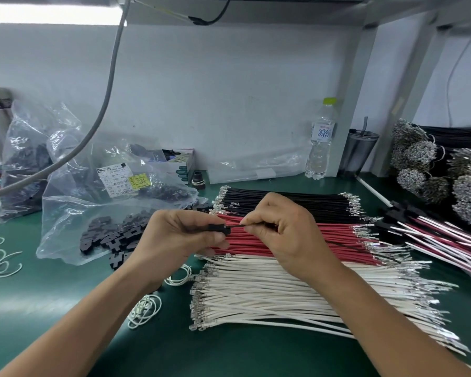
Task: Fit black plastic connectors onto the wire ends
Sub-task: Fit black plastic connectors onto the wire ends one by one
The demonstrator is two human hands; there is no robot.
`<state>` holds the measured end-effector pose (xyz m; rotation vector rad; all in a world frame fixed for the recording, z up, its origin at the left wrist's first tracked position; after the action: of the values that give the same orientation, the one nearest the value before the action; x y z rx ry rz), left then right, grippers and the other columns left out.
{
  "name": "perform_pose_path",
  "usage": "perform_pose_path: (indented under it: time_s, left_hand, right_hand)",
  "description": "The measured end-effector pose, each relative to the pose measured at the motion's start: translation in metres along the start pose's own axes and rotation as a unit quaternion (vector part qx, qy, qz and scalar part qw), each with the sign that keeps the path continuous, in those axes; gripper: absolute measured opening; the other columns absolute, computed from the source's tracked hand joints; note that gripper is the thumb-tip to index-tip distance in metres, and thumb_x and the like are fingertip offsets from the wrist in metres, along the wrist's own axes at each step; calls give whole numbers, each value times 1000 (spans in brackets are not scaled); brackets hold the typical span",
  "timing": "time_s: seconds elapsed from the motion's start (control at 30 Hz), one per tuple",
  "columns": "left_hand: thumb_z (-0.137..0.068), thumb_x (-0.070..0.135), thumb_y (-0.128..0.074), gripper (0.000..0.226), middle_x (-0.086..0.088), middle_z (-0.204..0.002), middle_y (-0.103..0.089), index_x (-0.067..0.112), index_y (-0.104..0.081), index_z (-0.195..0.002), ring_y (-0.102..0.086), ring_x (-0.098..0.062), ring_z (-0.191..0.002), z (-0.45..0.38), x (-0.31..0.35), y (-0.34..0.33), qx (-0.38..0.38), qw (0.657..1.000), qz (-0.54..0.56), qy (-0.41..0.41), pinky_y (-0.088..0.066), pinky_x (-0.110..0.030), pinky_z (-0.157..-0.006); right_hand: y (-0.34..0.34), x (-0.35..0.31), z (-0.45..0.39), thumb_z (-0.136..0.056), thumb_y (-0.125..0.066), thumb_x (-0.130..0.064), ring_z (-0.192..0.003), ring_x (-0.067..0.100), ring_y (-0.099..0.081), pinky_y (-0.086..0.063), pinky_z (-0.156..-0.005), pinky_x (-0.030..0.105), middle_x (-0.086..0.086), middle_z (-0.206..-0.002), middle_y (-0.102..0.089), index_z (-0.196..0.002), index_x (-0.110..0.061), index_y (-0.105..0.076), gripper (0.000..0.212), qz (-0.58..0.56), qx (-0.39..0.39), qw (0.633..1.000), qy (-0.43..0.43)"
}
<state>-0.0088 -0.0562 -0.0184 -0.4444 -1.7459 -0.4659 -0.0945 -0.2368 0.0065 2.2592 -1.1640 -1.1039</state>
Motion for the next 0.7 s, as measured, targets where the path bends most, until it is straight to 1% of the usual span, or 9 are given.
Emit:
perform_pose_path:
  time_s: [0.1, 0.23, 0.37, 0.43, 0.5, 0.63, 0.7]
  left_hand:
    - [-70, 8, -82, 25, -19, -83, -79, 8, -82, -94, -79, -32, -78, 1, -1, 1, 1, 1000, -11, 9, -64, -29, -67]
    - [-77, -3, -81, 20, -12, -81, -80, 9, -81, -94, -79, -26, -75, -2, 0, 0, 38, 998, -46, -5, -65, -31, -65]
    - [-76, -6, -81, 19, -13, -79, -79, 8, -81, -90, -78, -23, -70, -1, 3, -3, 36, 998, -41, -16, -63, -25, -61]
    - [-76, -6, -80, 20, -14, -79, -79, 9, -81, -88, -78, -26, -72, -1, 4, -1, 41, 999, -27, -17, -62, -25, -61]
    - [-76, -5, -80, 20, -15, -79, -79, 10, -81, -89, -78, -28, -72, -1, 5, 0, 42, 999, -27, -19, -63, -26, -63]
    - [-78, -6, -80, 21, -13, -76, -79, 11, -81, -90, -78, -27, -71, 1, 4, -5, 36, 998, -49, -30, -63, -25, -65]
    - [-78, -6, -80, 21, -11, -76, -79, 11, -80, -90, -78, -26, -71, 1, 4, -6, 36, 997, -53, -31, -63, -24, -66]
  right_hand:
    - [-6, 2, 2, -88, -76, -17, -84, 9, -61, -51, -76, 33, -13, -86, -60, -92, -22, -79, 7, -20, -19, 999, -15]
    - [-6, 4, -1, -88, -76, -28, -83, 5, -60, -52, -75, 37, -16, -85, -59, -90, -28, -77, 2, 13, -16, 1000, -23]
    - [-9, -2, -3, -90, -74, -24, -80, 5, -58, -52, -73, 36, -14, -84, -57, -86, -23, -74, 4, 31, 3, 1000, -1]
    - [-11, -6, -2, -91, -72, -24, -80, 7, -57, -52, -72, 36, -13, -85, -57, -86, -20, -73, 6, 43, 8, 999, 15]
    - [-12, -8, -2, -92, -70, -24, -80, 8, -57, -51, -71, 33, -12, -85, -57, -86, -19, -72, 8, 55, 13, 998, 25]
    - [-11, -10, 0, -93, -69, -23, -79, 5, -54, -46, -71, 22, -12, -85, -55, -85, -17, -71, 10, 70, 17, 997, 36]
    - [-12, -10, 1, -94, -69, -21, -79, 4, -53, -44, -72, 20, -13, -85, -55, -85, -16, -72, 11, 71, 16, 997, 38]
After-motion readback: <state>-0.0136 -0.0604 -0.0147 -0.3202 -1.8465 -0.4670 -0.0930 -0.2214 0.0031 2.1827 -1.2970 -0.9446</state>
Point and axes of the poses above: each hand's wrist, its own z-axis away from the middle knuckle, its own y-axis out of the back of the hand, x = y × z, the point moved 5 cm from there along -z, towards the middle knuckle
